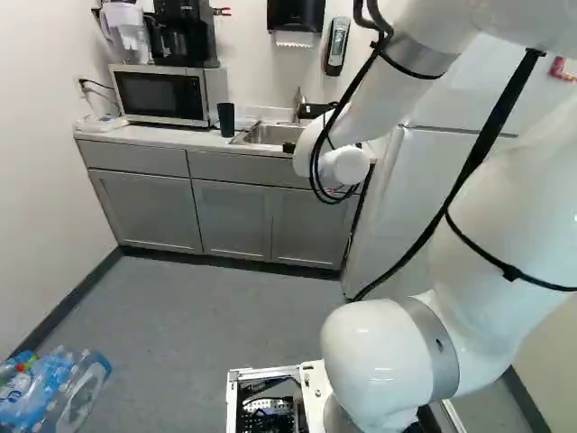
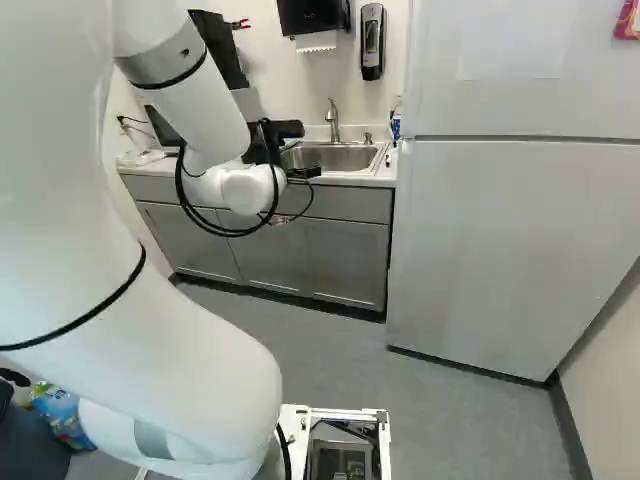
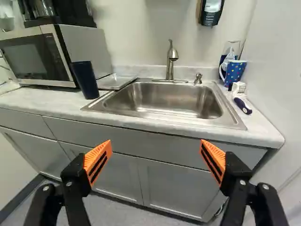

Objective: Rinse the cup and place it in the tray

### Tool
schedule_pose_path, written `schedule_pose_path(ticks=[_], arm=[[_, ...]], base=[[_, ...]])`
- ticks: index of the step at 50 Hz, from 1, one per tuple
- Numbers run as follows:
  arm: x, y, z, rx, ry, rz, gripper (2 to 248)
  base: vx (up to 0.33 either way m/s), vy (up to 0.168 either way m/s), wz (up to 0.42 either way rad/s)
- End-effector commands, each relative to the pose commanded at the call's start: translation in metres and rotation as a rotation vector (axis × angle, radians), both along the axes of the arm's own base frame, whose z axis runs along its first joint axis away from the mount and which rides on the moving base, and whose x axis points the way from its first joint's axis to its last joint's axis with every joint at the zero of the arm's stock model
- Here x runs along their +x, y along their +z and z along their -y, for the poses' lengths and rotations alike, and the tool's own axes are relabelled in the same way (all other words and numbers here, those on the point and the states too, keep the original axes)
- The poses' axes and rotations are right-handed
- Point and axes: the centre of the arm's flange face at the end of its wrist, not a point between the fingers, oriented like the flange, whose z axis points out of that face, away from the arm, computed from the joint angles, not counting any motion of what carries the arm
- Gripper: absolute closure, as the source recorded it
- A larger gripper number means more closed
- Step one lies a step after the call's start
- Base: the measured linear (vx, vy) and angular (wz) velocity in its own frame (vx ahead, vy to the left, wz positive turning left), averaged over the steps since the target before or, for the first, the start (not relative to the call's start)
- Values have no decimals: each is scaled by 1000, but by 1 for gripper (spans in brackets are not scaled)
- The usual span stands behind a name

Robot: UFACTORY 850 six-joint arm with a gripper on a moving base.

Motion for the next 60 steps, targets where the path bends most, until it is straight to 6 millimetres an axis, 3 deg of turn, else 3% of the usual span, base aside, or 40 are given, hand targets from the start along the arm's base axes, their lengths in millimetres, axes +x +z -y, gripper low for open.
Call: schedule_pose_path(ticks=[60], arm=[[33,54,-12,1,24,24,3]], base=[[0,0,0]])
